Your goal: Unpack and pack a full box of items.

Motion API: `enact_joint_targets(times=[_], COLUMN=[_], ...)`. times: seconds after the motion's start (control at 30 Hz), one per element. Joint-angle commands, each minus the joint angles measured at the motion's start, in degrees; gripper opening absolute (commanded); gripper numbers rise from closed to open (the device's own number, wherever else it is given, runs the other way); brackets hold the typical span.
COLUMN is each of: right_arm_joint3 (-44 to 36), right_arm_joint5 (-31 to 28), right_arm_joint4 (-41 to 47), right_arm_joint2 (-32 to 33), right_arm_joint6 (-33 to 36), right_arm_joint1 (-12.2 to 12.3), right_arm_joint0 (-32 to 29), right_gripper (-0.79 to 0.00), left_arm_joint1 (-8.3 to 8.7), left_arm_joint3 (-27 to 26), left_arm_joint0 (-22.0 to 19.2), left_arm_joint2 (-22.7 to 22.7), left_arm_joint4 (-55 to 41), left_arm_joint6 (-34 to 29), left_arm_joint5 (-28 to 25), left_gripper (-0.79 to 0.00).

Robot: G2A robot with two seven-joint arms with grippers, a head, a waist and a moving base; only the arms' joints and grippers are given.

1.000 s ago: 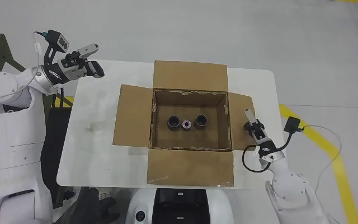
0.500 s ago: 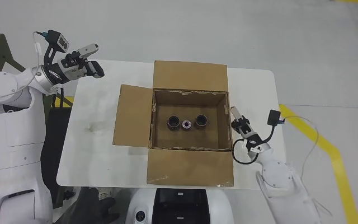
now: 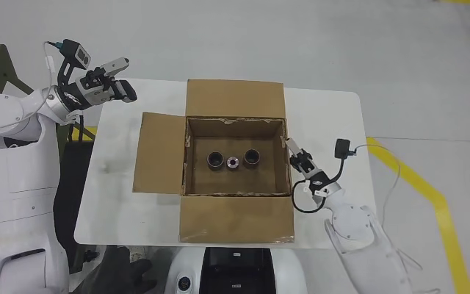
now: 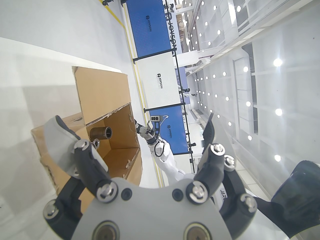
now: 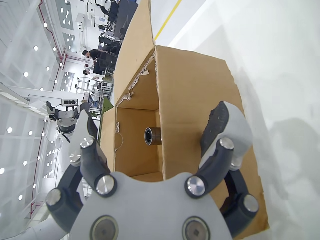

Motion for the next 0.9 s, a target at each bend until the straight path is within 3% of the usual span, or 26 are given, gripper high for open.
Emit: enact_joint_targets(times=[0.0,0.3,0.57,0.87], right_arm_joint3=[0.4,-0.9,-9.5,-18.2], right_arm_joint5=[-0.3,-0.4,1.9,7.1], right_arm_joint4=[0.4,-1.0,-7.8,-15.3], right_arm_joint2=[-0.4,-0.9,1.7,0.0], right_arm_joint6=[0.3,-1.7,-4.3,4.5], right_arm_joint1=[-0.1,-0.3,0.1,0.5], right_arm_joint0=[0.5,-0.1,-3.3,-0.8], right_gripper=[0.0,0.0,0.0,0.0], left_arm_joint1=[0.0,0.0,0.0,0.0], left_arm_joint3=[0.0,0.0,0.0,0.0], left_arm_joint0=[0.0,0.0,0.0,0.0], left_arm_joint2=[0.0,0.0,0.0,0.0], left_arm_joint4=[0.0,0.0,0.0,0.0], left_arm_joint6=[0.0,0.0,0.0,0.0], left_arm_joint5=[0.0,0.0,0.0,0.0], left_gripper=[0.0,0.0,0.0,0.0])
